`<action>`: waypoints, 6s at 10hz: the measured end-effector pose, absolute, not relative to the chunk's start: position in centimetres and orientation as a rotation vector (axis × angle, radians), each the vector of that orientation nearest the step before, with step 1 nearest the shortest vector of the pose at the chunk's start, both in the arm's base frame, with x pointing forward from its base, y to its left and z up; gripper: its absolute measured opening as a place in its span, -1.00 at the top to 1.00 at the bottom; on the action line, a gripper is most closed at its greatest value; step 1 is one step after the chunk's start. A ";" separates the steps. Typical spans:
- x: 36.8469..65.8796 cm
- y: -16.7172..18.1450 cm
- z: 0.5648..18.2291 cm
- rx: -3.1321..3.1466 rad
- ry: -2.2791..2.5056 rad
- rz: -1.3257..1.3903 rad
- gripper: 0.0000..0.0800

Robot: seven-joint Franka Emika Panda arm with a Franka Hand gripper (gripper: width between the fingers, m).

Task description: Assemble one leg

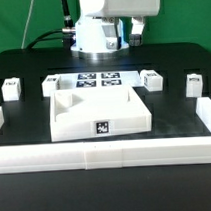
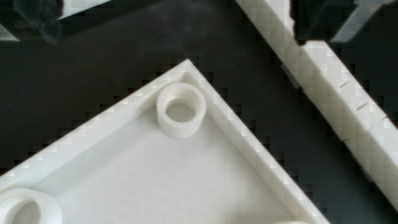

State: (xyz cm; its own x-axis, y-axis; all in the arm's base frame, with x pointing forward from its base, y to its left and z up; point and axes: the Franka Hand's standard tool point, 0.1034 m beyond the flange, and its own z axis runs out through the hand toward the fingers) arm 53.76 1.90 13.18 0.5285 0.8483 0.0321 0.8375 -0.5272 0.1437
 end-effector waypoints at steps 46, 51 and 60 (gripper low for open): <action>45.7 3.3 1.6 2.210 2.218 0.002 0.86; 49.9 7.5 1.7 2.192 2.209 0.064 0.86; 50.2 8.3 1.7 2.224 2.182 0.050 -0.31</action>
Offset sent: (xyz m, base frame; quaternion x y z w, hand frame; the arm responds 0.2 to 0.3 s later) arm 0.0000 0.0000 0.0000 0.0000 0.0000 0.0000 1.0000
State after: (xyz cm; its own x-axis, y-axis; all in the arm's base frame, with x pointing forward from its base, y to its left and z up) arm 50.20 8.34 1.66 0.0193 0.9998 0.0051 0.9990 -0.0195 0.0409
